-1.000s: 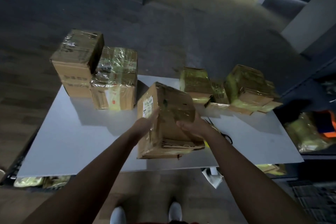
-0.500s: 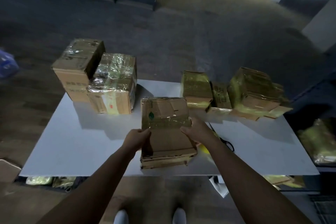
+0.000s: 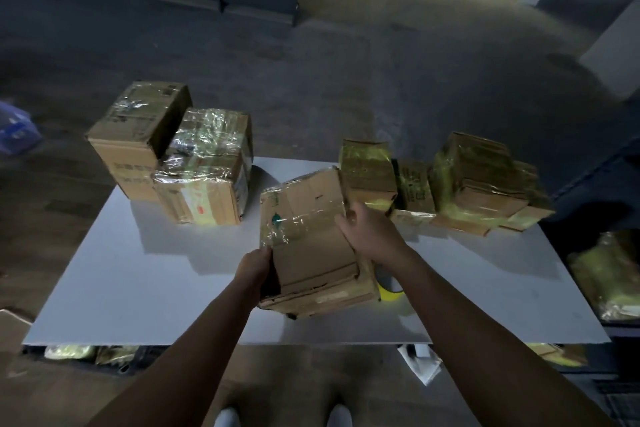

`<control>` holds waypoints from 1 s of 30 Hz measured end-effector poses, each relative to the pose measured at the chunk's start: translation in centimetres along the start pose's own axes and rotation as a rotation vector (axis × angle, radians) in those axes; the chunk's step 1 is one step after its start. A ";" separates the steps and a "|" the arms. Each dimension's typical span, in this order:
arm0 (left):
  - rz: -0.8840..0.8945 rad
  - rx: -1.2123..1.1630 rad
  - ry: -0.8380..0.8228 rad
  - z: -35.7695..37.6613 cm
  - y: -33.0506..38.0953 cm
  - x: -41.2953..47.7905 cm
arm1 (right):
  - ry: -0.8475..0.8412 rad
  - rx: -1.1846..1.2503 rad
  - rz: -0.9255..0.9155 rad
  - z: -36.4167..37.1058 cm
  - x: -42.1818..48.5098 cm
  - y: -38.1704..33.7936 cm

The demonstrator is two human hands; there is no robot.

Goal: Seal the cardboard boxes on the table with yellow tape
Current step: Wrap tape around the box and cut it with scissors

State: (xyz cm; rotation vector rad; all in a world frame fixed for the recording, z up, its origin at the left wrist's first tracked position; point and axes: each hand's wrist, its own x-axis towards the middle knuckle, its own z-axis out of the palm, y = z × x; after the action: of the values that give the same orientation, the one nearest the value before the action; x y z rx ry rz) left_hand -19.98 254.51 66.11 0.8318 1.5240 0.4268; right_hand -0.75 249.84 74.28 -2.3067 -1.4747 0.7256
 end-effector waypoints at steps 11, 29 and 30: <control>0.709 0.450 0.188 0.3 2.4 -1.1 | -0.061 0.140 -0.111 3.0 0.5 -2.4; 0.517 0.500 -0.194 -1.5 6.3 1.7 | -0.126 0.255 0.208 3.3 1.9 0.1; 0.508 0.493 -0.182 -1.6 6.1 1.6 | -0.149 0.296 0.223 3.4 1.8 0.1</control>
State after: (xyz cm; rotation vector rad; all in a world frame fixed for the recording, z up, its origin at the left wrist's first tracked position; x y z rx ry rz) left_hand -19.91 260.07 69.55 1.6156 1.2514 0.3300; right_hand -1.98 251.41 70.95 -2.2445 -1.0867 1.1166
